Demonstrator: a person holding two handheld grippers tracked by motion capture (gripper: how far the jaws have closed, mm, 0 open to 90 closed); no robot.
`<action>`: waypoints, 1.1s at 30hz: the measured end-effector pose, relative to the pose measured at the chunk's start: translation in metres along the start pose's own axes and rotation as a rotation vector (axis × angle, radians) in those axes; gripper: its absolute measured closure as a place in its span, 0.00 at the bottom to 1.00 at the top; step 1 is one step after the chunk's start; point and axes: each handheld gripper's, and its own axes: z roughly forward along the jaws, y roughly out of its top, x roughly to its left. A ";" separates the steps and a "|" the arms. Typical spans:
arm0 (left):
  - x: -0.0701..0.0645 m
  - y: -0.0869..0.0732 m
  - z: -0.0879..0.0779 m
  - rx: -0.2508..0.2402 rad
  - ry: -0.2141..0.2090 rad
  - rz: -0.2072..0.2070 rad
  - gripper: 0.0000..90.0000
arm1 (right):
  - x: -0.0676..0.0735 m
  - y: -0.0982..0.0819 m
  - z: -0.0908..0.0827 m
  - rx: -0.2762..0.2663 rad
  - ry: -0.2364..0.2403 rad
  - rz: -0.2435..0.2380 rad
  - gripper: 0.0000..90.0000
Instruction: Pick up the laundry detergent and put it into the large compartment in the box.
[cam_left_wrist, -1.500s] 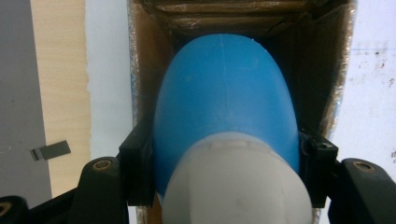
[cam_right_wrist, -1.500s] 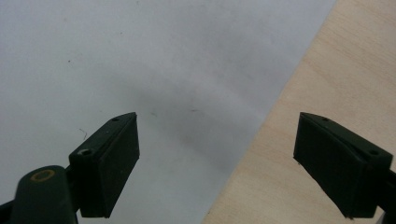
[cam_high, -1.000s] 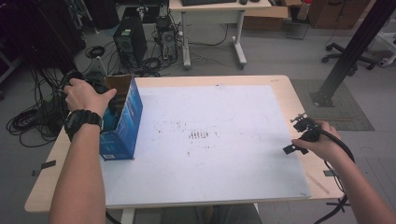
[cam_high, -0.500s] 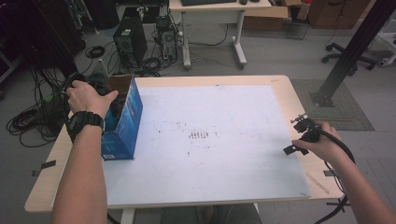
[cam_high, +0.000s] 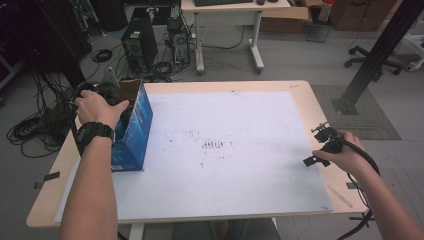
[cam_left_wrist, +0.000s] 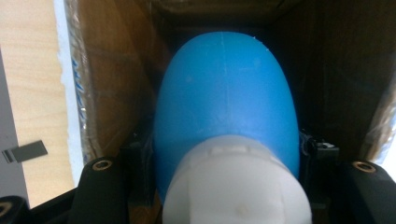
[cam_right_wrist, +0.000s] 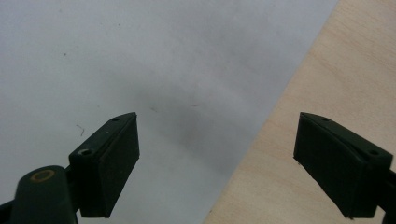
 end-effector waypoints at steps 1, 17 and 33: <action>0.000 0.000 0.000 0.000 0.001 0.000 0.42 | 0.000 0.000 0.000 0.000 -0.001 0.000 0.16; -0.002 0.000 0.002 0.008 0.008 0.012 0.41 | 0.001 -0.001 0.005 0.002 0.007 -0.002 0.16; -0.004 -0.002 0.003 0.017 0.031 0.015 0.30 | 0.001 -0.001 0.007 0.004 0.009 -0.003 0.16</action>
